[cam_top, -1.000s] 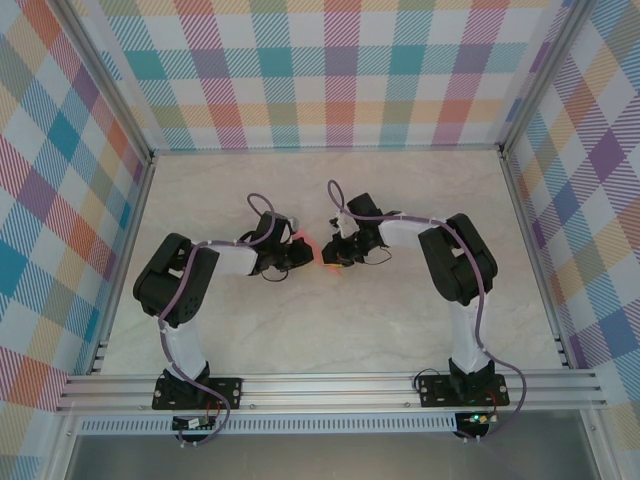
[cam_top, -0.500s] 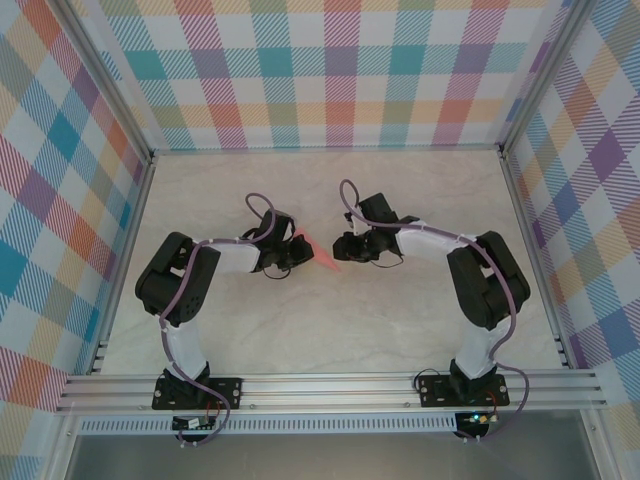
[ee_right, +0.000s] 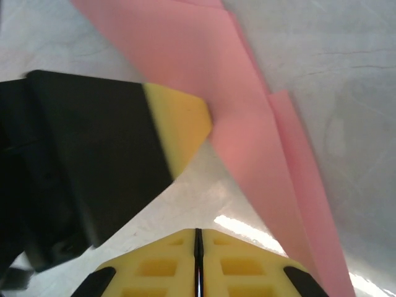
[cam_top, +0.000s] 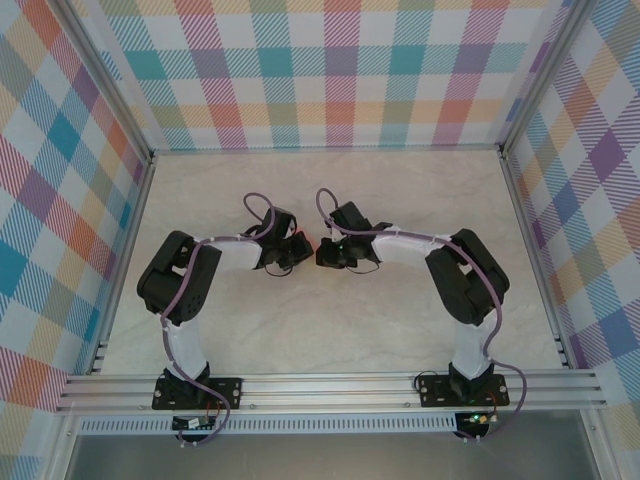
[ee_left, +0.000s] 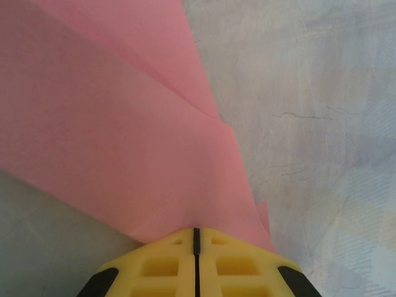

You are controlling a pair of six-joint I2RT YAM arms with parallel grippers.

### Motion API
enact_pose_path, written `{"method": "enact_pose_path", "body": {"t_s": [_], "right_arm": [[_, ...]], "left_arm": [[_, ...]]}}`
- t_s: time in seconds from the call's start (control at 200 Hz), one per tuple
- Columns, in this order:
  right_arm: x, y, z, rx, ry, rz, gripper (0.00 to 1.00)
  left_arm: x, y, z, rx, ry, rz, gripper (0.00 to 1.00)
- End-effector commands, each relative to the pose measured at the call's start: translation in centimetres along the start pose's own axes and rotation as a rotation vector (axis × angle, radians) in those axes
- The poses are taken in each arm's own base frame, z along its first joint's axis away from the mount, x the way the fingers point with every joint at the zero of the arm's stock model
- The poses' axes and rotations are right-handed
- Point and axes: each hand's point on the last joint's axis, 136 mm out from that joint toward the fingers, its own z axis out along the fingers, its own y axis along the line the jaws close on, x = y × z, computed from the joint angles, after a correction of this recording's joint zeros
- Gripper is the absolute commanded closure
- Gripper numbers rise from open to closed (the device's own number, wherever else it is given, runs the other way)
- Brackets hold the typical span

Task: Fold a paper plane with a square sheet of paper (pick it up from the middle)
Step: Fold the wing for the fifth time at the center of the table.

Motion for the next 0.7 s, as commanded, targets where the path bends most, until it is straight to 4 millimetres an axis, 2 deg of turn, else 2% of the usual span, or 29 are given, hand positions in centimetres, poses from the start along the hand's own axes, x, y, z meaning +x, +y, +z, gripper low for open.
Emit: {"method": "enact_pose_path", "body": {"t_s": [0.0,0.415,0.695], "right_arm": [[-1.1,0.3,0.8,0.0,0.002,0.041,0.92],[-2.1,-1.3,2.5,0.047,0.024,0.1,0.93],[-2.0,-2.9,2.3,0.096,0.026,0.113,0.93]], "left_arm": [[1.7,4.8,1.2,-0.173,0.041,-0.049,0.93],[2.1,5.2,1.4,-0.184,0.057,-0.049,0.94],[2.1,5.7,1.3,-0.208,0.055,-0.04,0.94]]}}
